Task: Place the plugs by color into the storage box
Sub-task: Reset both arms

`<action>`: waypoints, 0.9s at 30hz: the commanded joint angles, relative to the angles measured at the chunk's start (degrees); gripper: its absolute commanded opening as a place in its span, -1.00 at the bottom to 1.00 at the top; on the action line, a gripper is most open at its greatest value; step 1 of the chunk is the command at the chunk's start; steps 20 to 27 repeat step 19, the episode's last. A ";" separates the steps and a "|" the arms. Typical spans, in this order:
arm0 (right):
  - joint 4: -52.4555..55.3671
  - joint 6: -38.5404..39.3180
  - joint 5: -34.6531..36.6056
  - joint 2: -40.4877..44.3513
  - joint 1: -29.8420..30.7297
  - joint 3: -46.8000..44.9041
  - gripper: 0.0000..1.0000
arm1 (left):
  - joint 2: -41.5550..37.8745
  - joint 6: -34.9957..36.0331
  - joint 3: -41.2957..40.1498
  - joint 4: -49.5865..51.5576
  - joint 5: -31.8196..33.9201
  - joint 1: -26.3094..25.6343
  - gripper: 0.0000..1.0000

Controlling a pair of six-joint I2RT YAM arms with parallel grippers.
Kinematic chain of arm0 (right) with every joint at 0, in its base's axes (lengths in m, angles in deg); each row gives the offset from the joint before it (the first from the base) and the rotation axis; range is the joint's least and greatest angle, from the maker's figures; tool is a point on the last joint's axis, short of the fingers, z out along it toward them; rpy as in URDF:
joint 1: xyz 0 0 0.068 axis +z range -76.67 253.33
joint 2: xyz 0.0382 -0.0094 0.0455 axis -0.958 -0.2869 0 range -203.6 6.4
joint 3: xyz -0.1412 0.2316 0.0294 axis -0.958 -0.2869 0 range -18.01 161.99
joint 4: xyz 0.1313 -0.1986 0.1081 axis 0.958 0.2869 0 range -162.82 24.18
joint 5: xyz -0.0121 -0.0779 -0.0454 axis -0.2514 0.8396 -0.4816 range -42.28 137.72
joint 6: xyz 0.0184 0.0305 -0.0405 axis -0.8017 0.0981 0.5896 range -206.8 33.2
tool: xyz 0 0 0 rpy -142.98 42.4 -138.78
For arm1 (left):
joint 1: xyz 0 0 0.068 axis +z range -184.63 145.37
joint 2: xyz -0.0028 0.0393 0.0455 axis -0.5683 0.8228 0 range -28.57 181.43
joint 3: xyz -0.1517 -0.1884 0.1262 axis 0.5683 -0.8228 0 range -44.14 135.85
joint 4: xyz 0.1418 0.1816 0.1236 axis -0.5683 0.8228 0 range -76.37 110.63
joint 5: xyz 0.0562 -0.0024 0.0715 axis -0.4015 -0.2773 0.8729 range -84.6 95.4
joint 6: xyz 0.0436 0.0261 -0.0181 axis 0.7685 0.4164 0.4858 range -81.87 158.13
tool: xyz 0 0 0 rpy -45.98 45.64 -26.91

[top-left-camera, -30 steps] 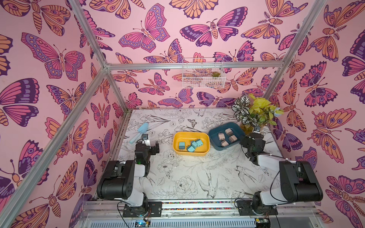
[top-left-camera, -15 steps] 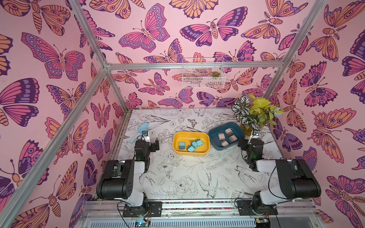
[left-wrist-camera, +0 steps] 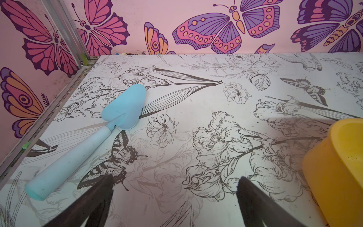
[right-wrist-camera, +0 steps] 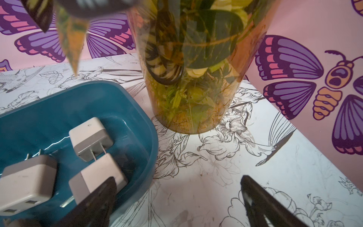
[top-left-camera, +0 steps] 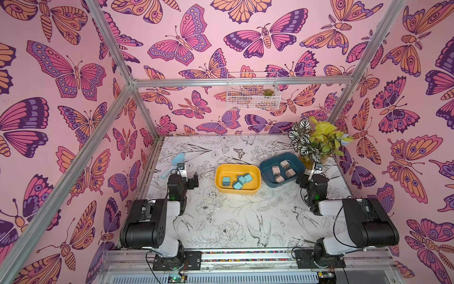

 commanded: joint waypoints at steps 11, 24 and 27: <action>0.58 0.98 -0.41 0.54 0.24 1.39 0.98 | 0.77 -0.10 0.78 1.26 -1.82 1.09 0.98; 0.71 0.91 -0.38 0.54 0.24 1.48 0.98 | -0.11 -0.11 -0.45 0.23 -1.60 1.09 0.98; 0.71 0.91 -0.38 0.54 0.24 1.48 0.98 | -0.11 -0.11 -0.45 0.23 -1.60 1.09 0.98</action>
